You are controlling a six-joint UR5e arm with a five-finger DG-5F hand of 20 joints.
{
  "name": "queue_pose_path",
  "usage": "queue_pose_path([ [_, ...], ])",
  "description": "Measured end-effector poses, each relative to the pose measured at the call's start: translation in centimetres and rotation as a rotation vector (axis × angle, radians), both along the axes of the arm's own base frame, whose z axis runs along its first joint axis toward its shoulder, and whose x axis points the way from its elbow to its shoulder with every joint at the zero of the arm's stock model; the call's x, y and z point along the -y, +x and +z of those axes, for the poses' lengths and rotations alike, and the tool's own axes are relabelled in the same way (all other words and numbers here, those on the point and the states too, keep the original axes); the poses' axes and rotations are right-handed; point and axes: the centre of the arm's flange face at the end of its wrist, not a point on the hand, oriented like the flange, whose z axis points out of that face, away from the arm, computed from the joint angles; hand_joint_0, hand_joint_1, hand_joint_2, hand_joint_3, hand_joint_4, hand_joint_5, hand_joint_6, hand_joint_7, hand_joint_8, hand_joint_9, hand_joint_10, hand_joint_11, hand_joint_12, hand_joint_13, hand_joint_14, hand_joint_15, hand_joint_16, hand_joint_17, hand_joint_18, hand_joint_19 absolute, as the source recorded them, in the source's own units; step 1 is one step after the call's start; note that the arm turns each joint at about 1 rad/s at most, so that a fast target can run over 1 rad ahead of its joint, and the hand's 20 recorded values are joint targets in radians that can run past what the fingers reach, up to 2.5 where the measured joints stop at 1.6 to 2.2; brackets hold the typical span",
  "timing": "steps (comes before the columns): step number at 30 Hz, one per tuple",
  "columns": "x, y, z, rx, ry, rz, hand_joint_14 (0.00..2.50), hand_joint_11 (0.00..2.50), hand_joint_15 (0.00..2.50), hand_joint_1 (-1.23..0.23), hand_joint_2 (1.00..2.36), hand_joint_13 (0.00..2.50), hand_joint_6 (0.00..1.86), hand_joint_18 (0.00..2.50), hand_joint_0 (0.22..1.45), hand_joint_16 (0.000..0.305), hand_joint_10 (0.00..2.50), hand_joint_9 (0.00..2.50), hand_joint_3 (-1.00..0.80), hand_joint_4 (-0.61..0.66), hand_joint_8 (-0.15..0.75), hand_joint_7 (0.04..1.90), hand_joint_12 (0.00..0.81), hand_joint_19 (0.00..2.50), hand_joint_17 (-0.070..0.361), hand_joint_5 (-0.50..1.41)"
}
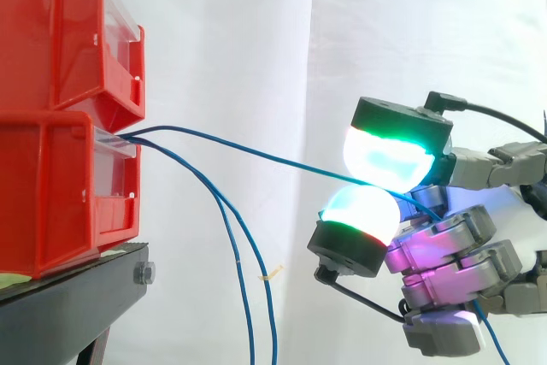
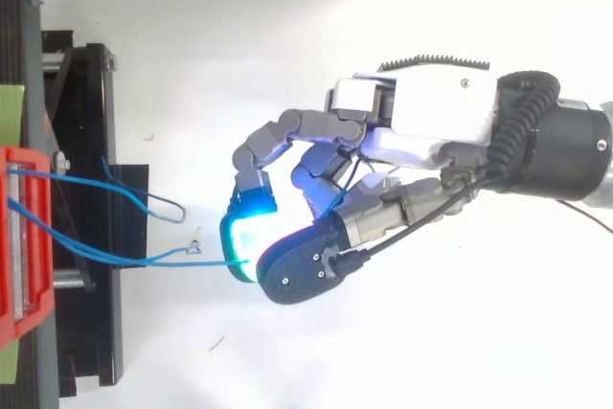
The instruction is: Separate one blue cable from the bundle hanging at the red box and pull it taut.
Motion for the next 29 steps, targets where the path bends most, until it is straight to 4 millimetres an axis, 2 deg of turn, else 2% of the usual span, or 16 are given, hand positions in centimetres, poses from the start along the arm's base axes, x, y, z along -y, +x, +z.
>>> queue_pose_path([
  [29,0.0,0.0,0.01,0.0,0.0,0.0,1.95,1.54,1.37,-0.85,1.02,0.92,0.89,1.02,0.82,0.04,1.62,0.94,-0.21,0.04,0.307,1.38,0.362,1.19,0.091,-0.22],
])
